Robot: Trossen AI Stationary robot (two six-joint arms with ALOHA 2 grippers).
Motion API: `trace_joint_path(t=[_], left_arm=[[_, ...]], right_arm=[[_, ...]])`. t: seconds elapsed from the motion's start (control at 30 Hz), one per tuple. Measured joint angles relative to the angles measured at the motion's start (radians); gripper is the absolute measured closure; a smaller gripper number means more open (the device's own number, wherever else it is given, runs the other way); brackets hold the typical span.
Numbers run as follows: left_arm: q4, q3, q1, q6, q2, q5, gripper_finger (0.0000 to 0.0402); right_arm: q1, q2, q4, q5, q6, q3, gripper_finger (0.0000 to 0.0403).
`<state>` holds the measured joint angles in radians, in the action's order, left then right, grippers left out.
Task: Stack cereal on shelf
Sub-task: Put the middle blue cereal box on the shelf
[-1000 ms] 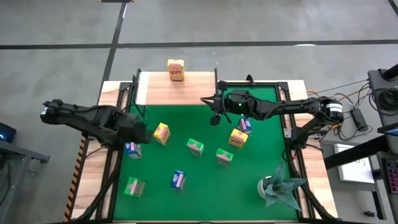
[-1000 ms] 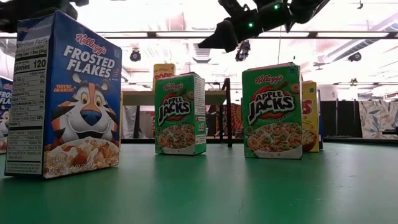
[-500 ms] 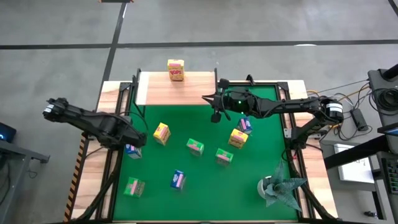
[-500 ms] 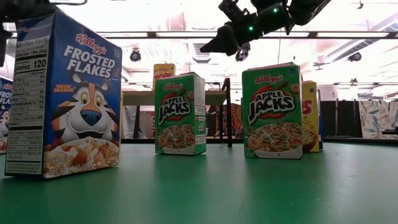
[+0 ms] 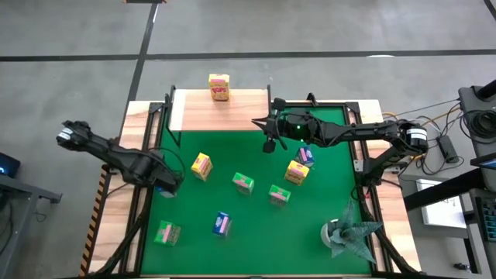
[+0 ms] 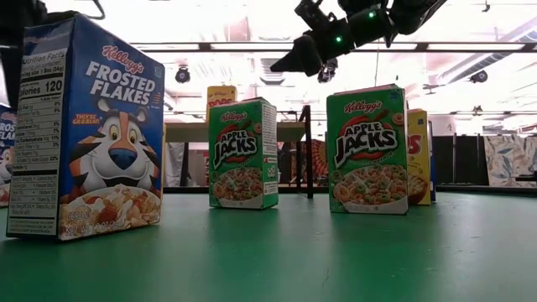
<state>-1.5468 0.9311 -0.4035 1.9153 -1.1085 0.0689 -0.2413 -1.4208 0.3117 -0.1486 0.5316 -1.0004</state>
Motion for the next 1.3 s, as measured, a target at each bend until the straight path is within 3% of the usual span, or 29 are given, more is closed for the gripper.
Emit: trace_joint_path(t=[0.27, 0.77, 1.3], left_arm=[[0.028, -0.014, -0.067, 0.063, -0.031, 0.0, 0.0152], [0.047, -0.014, -0.074, 0.058, -0.07, 0.019, 0.0154], [0.056, -0.014, -0.076, 0.052, -0.079, 0.019, 0.0203]], right_arm=[[0.0, 0.0, 0.0, 0.0, 0.0, 0.0, 0.0394], [0.0, 0.0, -0.01, 0.0, -0.01, 0.0, 0.0394], [0.0, 0.0, -0.016, 0.0, -0.008, 0.0, 0.0394]])
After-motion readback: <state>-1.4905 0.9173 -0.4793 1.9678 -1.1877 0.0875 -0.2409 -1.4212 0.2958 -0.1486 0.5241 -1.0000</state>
